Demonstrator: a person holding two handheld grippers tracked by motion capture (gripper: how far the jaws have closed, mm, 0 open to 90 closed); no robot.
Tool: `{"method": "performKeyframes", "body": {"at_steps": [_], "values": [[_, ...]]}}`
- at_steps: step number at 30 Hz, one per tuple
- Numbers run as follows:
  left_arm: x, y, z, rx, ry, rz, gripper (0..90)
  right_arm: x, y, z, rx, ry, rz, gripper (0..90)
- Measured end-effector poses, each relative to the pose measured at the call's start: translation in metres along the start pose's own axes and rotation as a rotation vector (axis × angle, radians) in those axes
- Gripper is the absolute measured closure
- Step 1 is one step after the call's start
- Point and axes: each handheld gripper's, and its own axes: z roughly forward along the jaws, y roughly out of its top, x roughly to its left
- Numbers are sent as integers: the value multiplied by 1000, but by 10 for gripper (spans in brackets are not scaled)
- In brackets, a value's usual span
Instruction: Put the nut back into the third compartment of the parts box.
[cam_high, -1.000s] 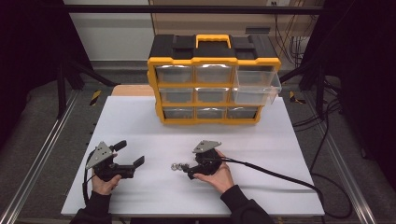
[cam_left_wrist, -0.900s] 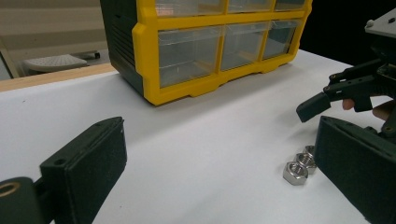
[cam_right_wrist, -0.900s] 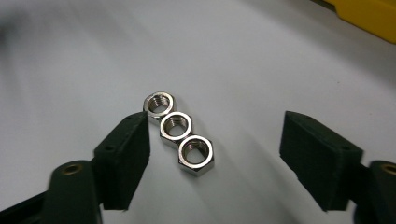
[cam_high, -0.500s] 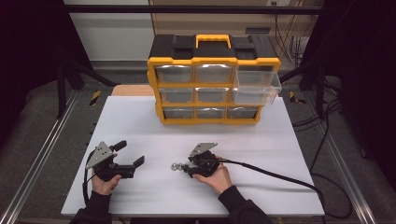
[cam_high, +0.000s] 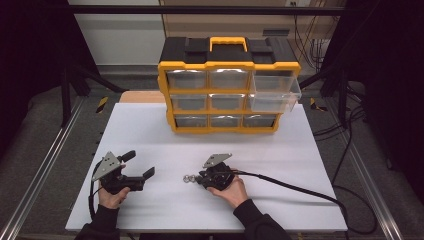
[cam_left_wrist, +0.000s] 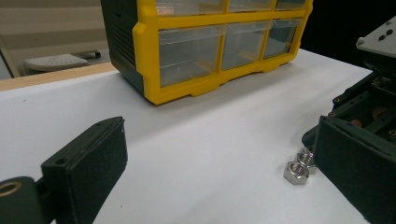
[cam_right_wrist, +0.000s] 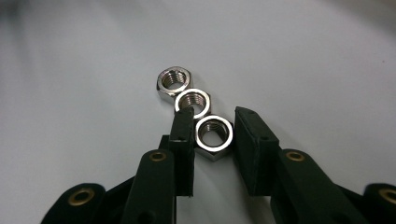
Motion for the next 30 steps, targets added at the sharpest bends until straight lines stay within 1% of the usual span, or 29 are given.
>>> {"method": "performKeyframes", "body": {"at_steps": [3, 4, 6, 7, 10, 12, 16, 18, 19, 24, 30], "values": [[0, 0, 0, 1, -1, 0, 29, 0, 0, 0, -3, 2, -5, 699], [0, 0, 0, 1, -1, 1, 29, 0, 0, 0, 1, 3, 2, 701], [0, 0, 0, 1, -2, 1, 29, -1, 1, -1, 3, 8, 0, 702], [0, 0, 0, 0, -2, 1, 29, 0, 1, -1, 5, 10, 8, 702], [0, 0, 0, 1, -1, 1, 29, -1, 1, -2, 7, 19, 6, 702], [0, 0, 0, 0, -1, 1, 29, 1, 1, -5, 5, 24, 15, 702], [0, 0, 0, 0, -1, 0, 29, 1, 5, -13, -13, 24, 0, 702], [0, 0, 0, 0, -1, 0, 29, 2, 6, -15, -17, 24, 2, 702], [0, 0, 0, 0, -1, 0, 28, 3, 8, -21, -22, 25, -3, 702], [0, 0, 0, 0, -1, -1, 28, 3, 14, -34, -41, 21, -10, 702], [0, 0, 0, 0, -1, -3, 29, -1, 23, -56, -75, -3, -27, 702]]}}
